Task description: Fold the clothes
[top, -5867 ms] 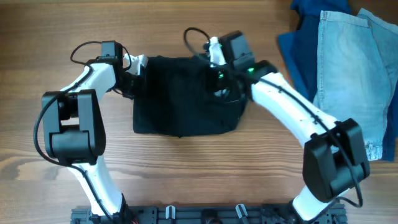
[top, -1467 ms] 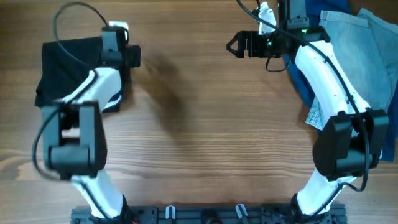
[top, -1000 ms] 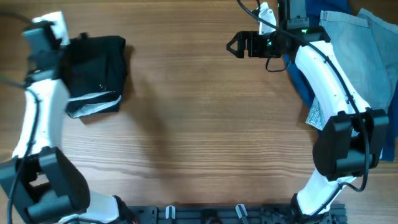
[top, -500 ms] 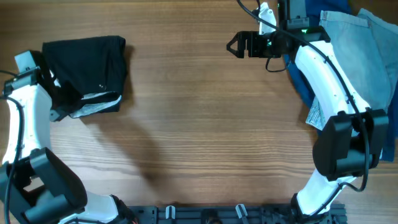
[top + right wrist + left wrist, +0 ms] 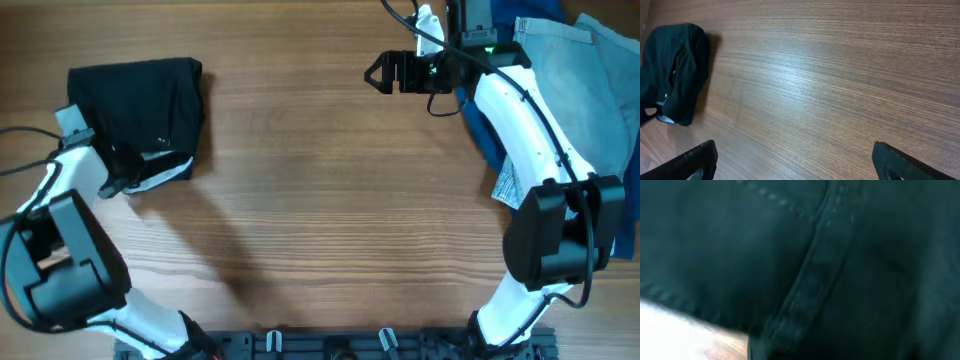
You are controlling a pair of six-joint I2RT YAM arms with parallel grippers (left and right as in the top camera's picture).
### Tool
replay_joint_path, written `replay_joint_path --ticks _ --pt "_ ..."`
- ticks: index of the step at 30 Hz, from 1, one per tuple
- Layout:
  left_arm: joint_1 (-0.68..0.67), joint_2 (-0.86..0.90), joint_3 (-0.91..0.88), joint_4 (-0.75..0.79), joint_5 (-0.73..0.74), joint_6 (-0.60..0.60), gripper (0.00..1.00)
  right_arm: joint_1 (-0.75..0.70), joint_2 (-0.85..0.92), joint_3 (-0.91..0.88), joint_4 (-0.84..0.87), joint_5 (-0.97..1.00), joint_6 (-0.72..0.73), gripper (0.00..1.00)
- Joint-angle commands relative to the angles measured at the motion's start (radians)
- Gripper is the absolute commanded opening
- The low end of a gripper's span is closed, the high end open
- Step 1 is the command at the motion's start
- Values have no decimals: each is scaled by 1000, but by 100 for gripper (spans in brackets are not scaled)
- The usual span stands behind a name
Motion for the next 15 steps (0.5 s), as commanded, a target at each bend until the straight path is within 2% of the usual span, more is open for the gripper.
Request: replay_joint_path --ticks 1,6,9,12,15 --pt "-3 24 -3 93 -18 -12 4 -2 3 -5 2 -8 4 100" --pt "-5 29 -3 300 -17 -12 4 -2 3 -5 2 -6 5 100" --pt "-22 37 -3 349 -17 -12 4 -2 3 -5 3 -1 7 100" --pt "-68 5 -3 286 -17 -11 4 -2 3 -5 3 -1 7 100" --pt "-125 -120 -3 132 -17 40 4 -2 3 -5 3 -1 6 100"
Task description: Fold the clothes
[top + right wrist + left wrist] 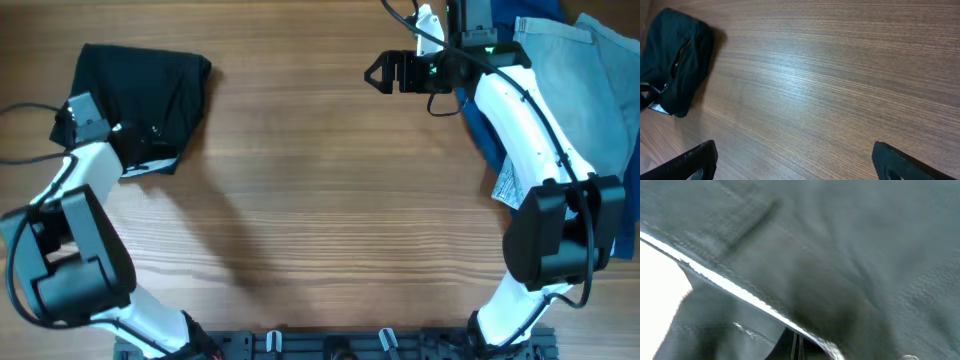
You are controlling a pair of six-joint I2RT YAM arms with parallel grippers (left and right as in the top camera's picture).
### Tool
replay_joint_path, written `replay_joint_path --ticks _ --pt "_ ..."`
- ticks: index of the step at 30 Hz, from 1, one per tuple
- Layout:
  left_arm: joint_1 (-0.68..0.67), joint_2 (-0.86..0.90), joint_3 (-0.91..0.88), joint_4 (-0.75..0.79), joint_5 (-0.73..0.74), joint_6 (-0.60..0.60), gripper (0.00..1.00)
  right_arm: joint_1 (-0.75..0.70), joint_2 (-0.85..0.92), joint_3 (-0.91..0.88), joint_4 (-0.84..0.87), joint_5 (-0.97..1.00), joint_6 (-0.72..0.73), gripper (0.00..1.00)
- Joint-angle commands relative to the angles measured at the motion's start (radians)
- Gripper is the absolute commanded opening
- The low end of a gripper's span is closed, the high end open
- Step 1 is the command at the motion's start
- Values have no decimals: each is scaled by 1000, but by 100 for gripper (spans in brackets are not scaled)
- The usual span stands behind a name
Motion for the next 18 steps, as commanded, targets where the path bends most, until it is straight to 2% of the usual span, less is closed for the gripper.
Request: replay_joint_path --ticks 1,4,8,10,13,16,18 --pt "-58 -167 2 -159 2 33 4 -2 3 -5 2 -1 6 100" --pt "-104 -250 2 -277 3 34 4 -2 3 -5 3 -1 5 100" --pt "-207 -223 2 -198 47 126 4 -2 3 -5 0 -2 6 100" --pt "-244 -182 2 -150 47 189 8 -2 3 -5 -2 -2 5 100" --pt "-244 -70 2 -163 39 217 6 -2 3 -5 -11 -1 3 100" --pt "-244 -29 2 -187 39 220 5 -2 3 -5 -8 0 -2 100" --pt "-244 1 2 -160 32 262 5 -2 3 -5 -8 0 -16 100"
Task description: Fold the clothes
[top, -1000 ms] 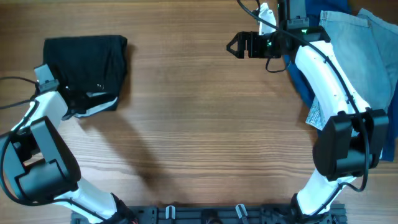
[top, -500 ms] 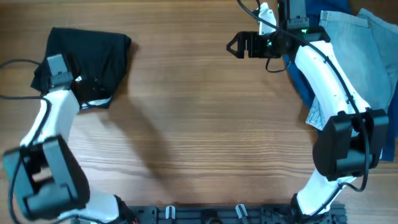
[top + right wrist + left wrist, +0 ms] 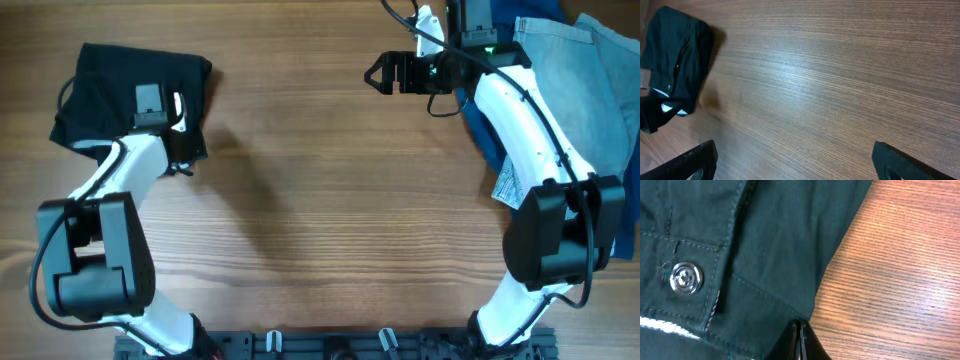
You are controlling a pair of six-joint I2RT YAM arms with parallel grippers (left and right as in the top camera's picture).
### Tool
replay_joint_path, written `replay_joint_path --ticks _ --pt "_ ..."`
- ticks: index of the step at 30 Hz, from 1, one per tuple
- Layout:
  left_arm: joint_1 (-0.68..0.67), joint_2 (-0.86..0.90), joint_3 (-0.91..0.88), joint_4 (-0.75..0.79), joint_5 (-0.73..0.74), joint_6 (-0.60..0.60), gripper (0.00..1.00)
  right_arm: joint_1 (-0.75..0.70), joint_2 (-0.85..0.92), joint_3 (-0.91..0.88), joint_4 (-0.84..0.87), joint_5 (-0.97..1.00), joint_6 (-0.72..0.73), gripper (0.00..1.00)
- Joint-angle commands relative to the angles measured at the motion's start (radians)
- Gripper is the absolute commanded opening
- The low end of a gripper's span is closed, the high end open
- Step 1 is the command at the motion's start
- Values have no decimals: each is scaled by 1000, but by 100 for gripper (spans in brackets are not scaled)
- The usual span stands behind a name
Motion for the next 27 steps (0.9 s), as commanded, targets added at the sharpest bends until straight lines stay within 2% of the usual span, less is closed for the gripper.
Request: replay_joint_path --ticks 1,8,11,14,17,21,25,27 --pt "3 57 0 61 -11 64 6 -2 3 -5 1 0 -19 100" --pt "3 197 0 379 -18 90 7 -2 3 -5 2 7 -21 100" --pt "2 203 1 402 -18 116 4 -2 3 -5 7 7 -21 100" --pt "-7 150 1 340 -13 103 4 -2 3 -5 15 7 -18 100" --pt "-11 -13 1 230 -8 27 5 -2 3 -5 15 7 -18 100" --pt "-10 -181 1 97 -3 -19 20 -2 3 -5 15 7 -19 100" --pt "-10 -193 1 32 -2 -51 21 -2 3 -5 14 7 -20 100" --pt "-10 -194 1 27 40 -51 31 -3 3 -5 15 8 -21 100"
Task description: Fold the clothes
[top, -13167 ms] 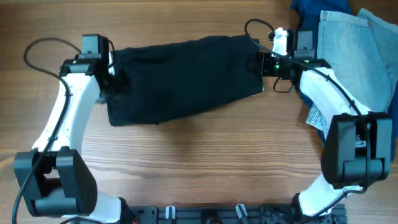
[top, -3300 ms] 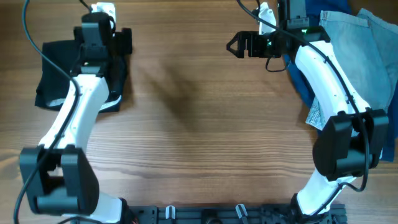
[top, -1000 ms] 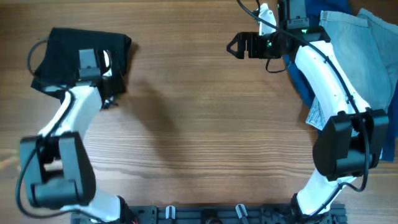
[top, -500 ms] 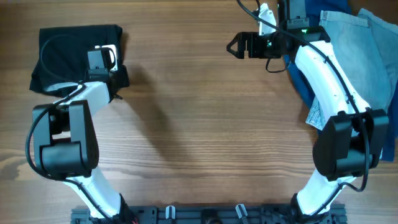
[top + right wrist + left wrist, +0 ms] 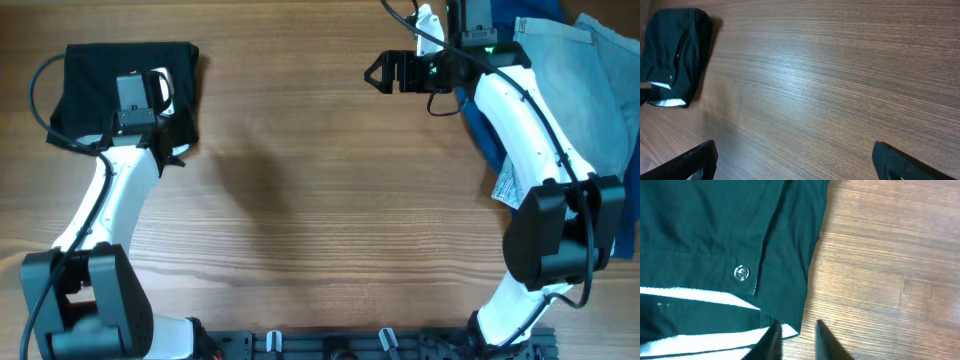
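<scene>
A folded black garment (image 5: pixel 95 75) lies at the table's far left; in the left wrist view the garment (image 5: pixel 715 230) shows a metal button and a white inner band. My left gripper (image 5: pixel 168 152) hangs over its near right corner, and that gripper (image 5: pixel 796 330) is open by a small gap, with bare wood between the fingers and the left finger touching the cloth's corner. My right gripper (image 5: pixel 380 72) is wide open above bare wood at the far middle; in its own view the gripper (image 5: pixel 800 165) holds nothing, and the garment (image 5: pixel 675 55) shows far off.
A heap of unfolded clothes lies at the right: pale blue jeans (image 5: pixel 585 70) over a dark blue garment (image 5: pixel 490 140). The right arm reaches across it. Wooden table (image 5: pixel 320 220) stretches between the two arms.
My left gripper was shut on the black garment's right edge; now it is open and the cloth is let go. The garment lies squarer and flatter. The right arm has not moved.
The left gripper was first at the garment's near left corner, where white lining stuck out. Then garment and gripper stood shifted toward the far side. Then the gripper was shut on the right edge. Now the garment lies as a neat rectangle, released.
</scene>
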You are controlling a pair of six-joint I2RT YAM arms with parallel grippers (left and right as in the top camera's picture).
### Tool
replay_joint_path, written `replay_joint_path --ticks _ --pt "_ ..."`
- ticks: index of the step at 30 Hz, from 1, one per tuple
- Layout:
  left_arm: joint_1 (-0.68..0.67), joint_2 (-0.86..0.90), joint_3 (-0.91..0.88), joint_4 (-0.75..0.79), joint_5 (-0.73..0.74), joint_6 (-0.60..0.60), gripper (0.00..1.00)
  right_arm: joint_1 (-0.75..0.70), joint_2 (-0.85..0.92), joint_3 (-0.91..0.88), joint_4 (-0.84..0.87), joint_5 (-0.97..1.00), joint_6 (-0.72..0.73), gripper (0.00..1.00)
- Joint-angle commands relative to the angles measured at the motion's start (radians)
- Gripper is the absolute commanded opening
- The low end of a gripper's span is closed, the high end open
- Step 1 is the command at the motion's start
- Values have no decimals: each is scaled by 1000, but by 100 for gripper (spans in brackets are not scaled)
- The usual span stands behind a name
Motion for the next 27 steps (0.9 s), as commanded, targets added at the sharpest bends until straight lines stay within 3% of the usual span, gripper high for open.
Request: replay_joint_path --ticks 1,3,6,7,12,16,20,27 --pt "-3 -8 -2 -4 97 -35 40 -3 3 -5 2 15 -19 100" --pt "-3 -32 -2 -4 164 -116 55 -3 3 -5 4 33 -19 100" --pt "-3 -74 0 -42 275 -202 95 -2 -10 -5 -8 89 2 99" --pt "-4 -118 0 -78 282 -234 99 -2 -44 -5 -21 184 35 100" --pt "-3 -547 21 -161 280 -236 100 -4 -382 -5 -90 428 31 100" --pt "-3 -822 21 -231 266 -235 100 -4 -620 -5 -120 449 31 100" --pt "-3 -938 21 -370 267 -235 100 -4 -674 -5 -177 449 32 100" --pt "-3 -948 20 -554 266 -235 100 -3 -638 -5 -178 449 32 100"
